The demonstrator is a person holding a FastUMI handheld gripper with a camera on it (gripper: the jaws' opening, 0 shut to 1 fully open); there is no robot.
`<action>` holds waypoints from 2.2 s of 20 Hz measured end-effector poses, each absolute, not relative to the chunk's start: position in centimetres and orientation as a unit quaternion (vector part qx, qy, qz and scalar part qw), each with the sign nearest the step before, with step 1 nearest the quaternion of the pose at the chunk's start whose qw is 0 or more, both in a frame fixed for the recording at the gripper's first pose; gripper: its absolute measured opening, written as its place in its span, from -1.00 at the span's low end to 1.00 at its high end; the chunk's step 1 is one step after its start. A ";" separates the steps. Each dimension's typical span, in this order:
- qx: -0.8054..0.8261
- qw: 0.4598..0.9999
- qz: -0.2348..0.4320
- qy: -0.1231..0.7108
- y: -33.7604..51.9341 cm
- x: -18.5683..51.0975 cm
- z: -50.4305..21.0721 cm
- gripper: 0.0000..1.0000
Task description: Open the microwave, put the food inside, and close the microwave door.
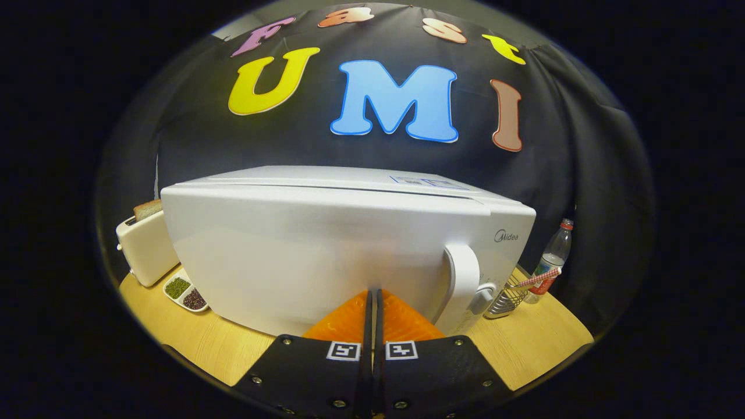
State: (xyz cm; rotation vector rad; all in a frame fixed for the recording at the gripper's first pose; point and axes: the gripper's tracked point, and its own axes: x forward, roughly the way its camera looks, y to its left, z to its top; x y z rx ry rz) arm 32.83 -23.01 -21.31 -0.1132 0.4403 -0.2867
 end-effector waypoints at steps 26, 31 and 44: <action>-0.053 0.984 -0.110 0.129 -14.2 17.0 -7.9 -0.90; -0.043 0.988 -0.091 0.118 -11.1 12.6 -7.0 -0.90; -0.029 0.992 -0.091 0.077 -9.1 4.3 -4.4 0.93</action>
